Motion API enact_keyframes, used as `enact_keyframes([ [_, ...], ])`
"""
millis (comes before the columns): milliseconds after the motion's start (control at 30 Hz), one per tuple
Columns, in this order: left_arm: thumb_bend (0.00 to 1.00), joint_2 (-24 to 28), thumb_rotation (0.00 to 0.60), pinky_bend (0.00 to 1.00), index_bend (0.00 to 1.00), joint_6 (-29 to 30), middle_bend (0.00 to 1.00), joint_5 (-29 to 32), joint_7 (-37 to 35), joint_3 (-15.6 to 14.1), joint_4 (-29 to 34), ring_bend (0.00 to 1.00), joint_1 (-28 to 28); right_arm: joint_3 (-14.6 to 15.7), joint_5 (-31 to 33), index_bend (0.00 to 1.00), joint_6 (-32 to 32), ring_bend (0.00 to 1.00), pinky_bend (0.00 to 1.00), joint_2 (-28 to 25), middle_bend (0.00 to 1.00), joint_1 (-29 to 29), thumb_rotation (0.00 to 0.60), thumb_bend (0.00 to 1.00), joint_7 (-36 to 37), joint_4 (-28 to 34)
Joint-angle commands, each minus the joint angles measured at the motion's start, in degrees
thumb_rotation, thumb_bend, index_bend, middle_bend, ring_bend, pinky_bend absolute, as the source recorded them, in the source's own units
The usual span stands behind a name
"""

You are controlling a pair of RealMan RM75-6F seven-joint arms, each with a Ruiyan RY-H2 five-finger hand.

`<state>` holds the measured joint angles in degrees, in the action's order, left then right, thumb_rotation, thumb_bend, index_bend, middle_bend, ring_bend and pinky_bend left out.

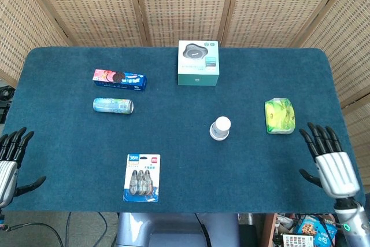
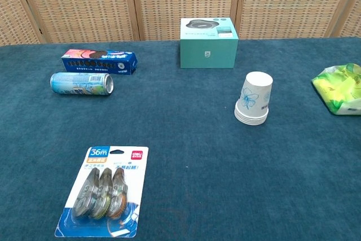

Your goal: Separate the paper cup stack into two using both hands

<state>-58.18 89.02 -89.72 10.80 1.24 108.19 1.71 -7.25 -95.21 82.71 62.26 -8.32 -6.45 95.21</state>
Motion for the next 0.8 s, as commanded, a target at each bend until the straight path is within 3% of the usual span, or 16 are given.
enact_keyframes([
  [33, 0.10, -0.5, 0.600, 0.00, 0.00, -0.5, 0.00, 1.2, 1.5, 0.7, 0.1, 0.00, 0.5, -4.4, 4.5, 0.08, -13.5, 0.01, 0.13, -0.3, 0.11, -10.7, 0.600, 0.00, 6.4, 1.9],
  [167, 0.10, -1.1, 0.600, 0.00, 0.00, -0.8, 0.00, 2.2, 3.1, 1.1, 0.3, 0.00, 0.8, -6.4, 8.4, 0.11, -20.3, 0.04, 0.16, 2.6, 0.14, -16.1, 0.600, 0.06, 7.3, 0.4],
  [267, 0.10, -2.0, 0.600, 0.00, 0.00, -2.0, 0.00, 4.1, 5.1, 1.6, 0.1, 0.00, 1.4, -8.6, 14.7, 0.14, -28.5, 0.08, 0.22, 8.1, 0.17, -22.6, 0.600, 0.13, 6.7, -3.2],
  [433, 0.10, -2.6, 0.600, 0.00, 0.00, -2.7, 0.00, 6.0, 6.8, 2.3, -0.2, 0.00, 1.9, -9.0, 17.8, 0.18, -30.7, 0.15, 0.31, 13.0, 0.25, -26.3, 0.600, 0.24, 4.5, -6.3],
  [800, 0.10, -2.8, 0.600, 0.00, 0.00, -3.1, 0.00, 7.7, 7.0, 2.8, -0.1, 0.00, 2.3, -9.0, 23.6, 0.22, -34.1, 0.20, 0.37, 18.7, 0.30, -31.1, 0.600, 0.31, -0.2, -11.5],
])
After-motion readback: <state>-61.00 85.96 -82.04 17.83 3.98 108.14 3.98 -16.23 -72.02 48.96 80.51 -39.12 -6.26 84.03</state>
